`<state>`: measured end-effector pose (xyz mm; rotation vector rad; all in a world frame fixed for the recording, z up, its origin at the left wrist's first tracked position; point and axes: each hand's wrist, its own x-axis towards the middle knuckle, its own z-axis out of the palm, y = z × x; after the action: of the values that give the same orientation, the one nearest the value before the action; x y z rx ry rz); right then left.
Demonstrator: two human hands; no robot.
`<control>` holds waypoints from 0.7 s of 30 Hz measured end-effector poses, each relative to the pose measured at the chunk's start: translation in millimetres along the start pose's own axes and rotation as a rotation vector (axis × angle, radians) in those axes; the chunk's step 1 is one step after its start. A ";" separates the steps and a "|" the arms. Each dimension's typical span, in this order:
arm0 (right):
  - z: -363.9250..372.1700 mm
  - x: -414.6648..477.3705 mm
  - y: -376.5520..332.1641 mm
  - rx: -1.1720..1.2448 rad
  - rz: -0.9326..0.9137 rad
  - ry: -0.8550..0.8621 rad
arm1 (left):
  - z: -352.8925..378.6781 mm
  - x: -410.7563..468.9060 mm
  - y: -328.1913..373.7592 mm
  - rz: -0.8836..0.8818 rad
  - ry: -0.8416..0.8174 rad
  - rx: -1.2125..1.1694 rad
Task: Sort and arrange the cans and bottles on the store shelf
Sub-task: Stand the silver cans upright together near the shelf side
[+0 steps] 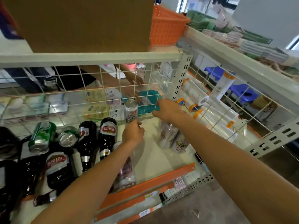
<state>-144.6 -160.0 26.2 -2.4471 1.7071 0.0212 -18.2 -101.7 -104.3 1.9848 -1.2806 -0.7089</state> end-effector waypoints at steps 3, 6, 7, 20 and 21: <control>7.3 13.9 -22.9 0.125 -0.045 -0.002 | -28.7 4.9 -8.9 -0.034 0.181 -0.080; 19.8 34.4 -43.1 0.268 -0.079 -0.026 | -42.9 18.2 -14.6 -0.135 0.137 -0.103; 24.3 41.5 -49.4 0.303 -0.091 -0.027 | -43.2 25.3 -18.4 -0.166 0.102 -0.081; 42.2 69.1 -41.0 0.395 -0.119 -0.001 | -10.4 60.6 -20.0 -0.203 -0.022 -0.005; 40.8 66.5 -35.8 0.380 -0.114 -0.013 | -7.6 60.8 -18.5 -0.177 -0.045 -0.006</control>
<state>-84.8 -204.3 -16.5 -2.2461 1.4092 -0.2734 20.4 -150.4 -119.0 2.1067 -1.1360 -0.8449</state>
